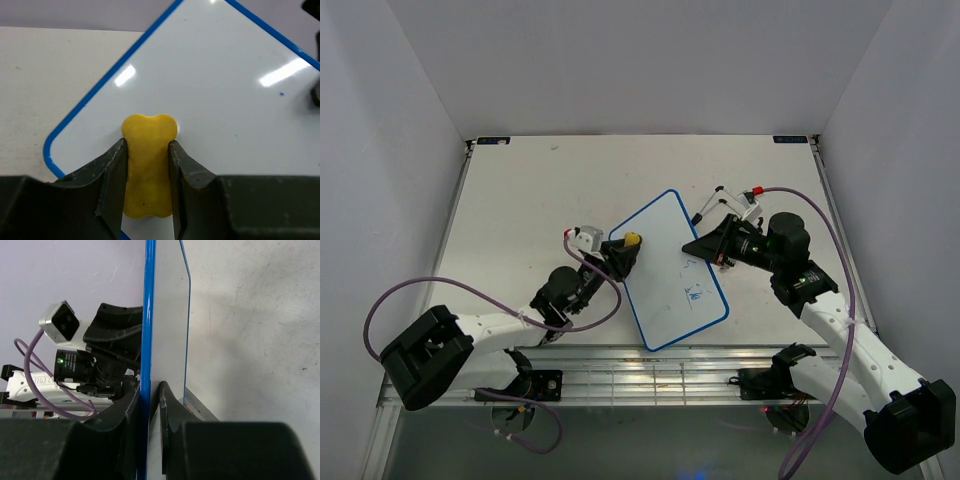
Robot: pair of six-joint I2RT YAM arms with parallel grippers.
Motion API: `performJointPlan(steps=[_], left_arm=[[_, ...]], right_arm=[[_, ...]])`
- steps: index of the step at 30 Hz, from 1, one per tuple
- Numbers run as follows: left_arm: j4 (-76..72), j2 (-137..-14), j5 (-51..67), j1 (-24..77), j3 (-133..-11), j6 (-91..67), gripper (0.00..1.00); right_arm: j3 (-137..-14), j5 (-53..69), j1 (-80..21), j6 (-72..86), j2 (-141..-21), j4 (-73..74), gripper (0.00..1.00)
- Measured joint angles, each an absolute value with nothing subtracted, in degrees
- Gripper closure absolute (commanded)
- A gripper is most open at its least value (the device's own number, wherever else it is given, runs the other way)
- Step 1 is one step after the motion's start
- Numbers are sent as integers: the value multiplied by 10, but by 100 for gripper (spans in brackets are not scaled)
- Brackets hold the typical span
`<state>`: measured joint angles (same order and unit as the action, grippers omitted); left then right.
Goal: Erase the whiteboard
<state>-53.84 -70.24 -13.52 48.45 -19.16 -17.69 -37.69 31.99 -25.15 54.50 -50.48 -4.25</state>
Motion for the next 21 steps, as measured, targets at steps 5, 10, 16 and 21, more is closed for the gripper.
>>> performJointPlan(steps=[5,10,16,21], left_arm=[[-587,-676,-124,550,-141,-172,100],[-608,-675,-143,641,-122,-148,100],[-635,-711,-188,723,-121,-109,100],[-652,-756,-236,767,-139,-76,100]], right_arm=[[-377,321,-253,548,-507,-41,92],[-377,310,-254,554,-517,-42,92],[-377,289,-255,566,-531,-49,92],[-377,269,-255,566,-532,-49,92]])
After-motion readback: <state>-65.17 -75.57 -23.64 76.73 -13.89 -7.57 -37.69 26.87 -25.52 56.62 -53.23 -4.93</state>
